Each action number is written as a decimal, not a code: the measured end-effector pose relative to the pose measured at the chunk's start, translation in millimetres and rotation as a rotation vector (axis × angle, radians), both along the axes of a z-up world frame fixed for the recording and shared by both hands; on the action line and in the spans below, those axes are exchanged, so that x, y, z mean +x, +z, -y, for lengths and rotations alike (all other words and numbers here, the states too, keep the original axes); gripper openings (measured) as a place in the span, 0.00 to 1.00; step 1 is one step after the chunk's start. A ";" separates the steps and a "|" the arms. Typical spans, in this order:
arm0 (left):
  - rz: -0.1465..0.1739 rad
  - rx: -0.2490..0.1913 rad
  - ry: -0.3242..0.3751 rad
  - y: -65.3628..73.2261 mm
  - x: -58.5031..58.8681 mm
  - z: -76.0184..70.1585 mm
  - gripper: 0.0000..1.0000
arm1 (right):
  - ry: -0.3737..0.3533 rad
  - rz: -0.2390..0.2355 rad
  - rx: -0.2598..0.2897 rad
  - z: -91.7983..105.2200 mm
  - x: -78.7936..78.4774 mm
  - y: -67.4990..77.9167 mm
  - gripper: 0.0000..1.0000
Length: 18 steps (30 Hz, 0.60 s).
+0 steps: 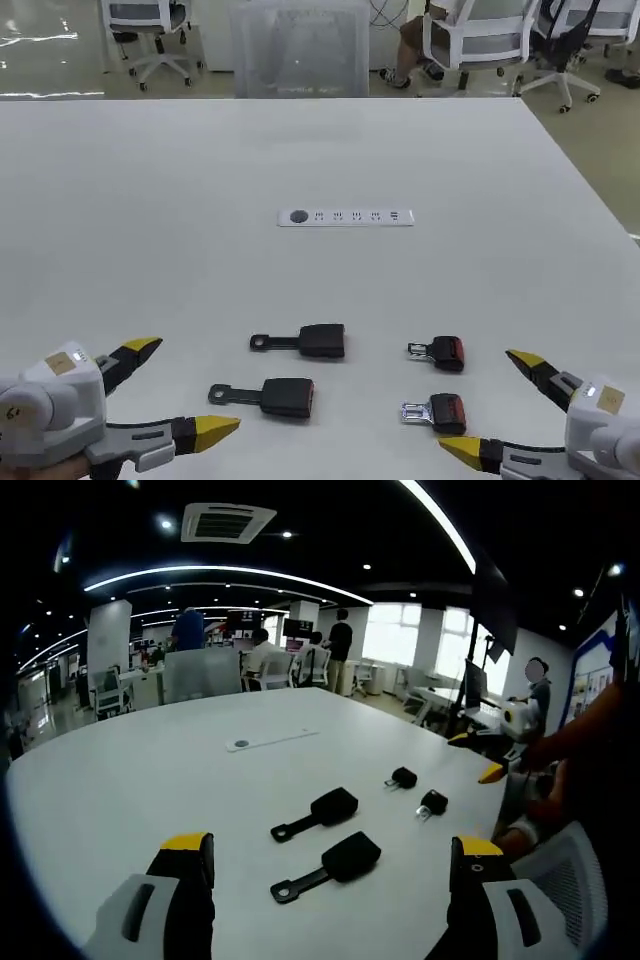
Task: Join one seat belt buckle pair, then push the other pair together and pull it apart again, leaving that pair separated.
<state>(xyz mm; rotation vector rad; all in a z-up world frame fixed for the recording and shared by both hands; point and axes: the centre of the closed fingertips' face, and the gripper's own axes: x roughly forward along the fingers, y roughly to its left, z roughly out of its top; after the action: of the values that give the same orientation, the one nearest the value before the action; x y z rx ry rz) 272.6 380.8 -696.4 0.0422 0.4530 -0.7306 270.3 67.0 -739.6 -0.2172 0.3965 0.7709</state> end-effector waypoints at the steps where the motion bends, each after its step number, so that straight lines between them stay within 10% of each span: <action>1: 0.000 0.001 -0.001 0.2 0.0 0.5 1.00 | 0.001 -0.002 0.000 0.1 -0.2 -0.2 0.95; 18: 0.000 0.010 -0.021 -0.7 3.5 7.6 1.00 | 0.021 0.001 -0.020 -1.2 0.0 -2.4 0.96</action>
<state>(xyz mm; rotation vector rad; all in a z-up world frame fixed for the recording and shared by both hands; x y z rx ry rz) 276.1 373.2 -697.1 0.0566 0.4565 -0.7490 270.3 68.2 -742.1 -0.2405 0.4014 0.7874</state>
